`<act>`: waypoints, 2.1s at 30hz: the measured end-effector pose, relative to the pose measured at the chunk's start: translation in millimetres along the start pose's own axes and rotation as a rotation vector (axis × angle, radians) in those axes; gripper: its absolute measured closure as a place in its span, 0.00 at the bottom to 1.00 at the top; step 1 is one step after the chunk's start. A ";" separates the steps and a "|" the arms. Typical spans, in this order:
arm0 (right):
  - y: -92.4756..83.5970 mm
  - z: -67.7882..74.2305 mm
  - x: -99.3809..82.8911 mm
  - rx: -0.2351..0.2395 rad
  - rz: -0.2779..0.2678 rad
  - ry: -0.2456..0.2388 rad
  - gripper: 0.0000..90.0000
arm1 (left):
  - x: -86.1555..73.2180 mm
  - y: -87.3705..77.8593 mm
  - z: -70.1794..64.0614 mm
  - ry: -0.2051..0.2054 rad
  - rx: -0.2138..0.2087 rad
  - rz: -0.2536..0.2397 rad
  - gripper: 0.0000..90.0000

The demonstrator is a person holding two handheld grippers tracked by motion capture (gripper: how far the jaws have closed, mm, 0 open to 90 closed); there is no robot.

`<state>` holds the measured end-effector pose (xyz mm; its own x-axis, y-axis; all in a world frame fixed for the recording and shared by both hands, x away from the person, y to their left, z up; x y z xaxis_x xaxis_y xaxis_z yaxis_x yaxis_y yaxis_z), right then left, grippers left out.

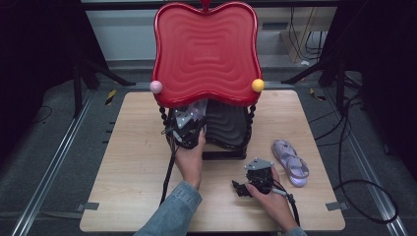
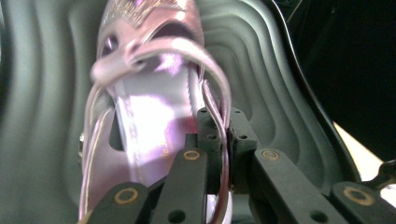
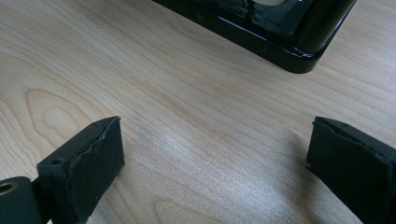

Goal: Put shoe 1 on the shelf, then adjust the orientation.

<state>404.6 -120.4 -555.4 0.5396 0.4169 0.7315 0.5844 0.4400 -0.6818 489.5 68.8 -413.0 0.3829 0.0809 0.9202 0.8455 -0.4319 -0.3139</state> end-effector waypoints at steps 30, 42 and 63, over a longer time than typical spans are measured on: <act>0.0 -0.4 -0.1 -0.001 -0.001 -0.006 0.05 | 14.0 -31.1 -22.8 0.073 -0.108 -0.019 0.46; -2.7 -1.4 -1.1 -0.012 0.002 0.005 0.10 | -0.2 -59.8 -23.5 0.248 -0.150 0.135 0.25; -133.4 -84.1 27.9 -0.157 0.097 0.041 0.57 | -87.2 -113.0 51.3 0.246 -0.099 0.375 0.21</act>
<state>392.7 -234.4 -443.5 0.6206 0.4171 0.6640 0.6139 0.2684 -0.7424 379.7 156.6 -469.7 0.5459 -0.3076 0.7793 0.6214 -0.4753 -0.6229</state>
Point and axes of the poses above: each handheld gripper's, and its own axes: y roughly forward along the jaws, x roughly out of its top, z roughly to its left, the point moved 6 cm from there along y, roughly forward along the jaws
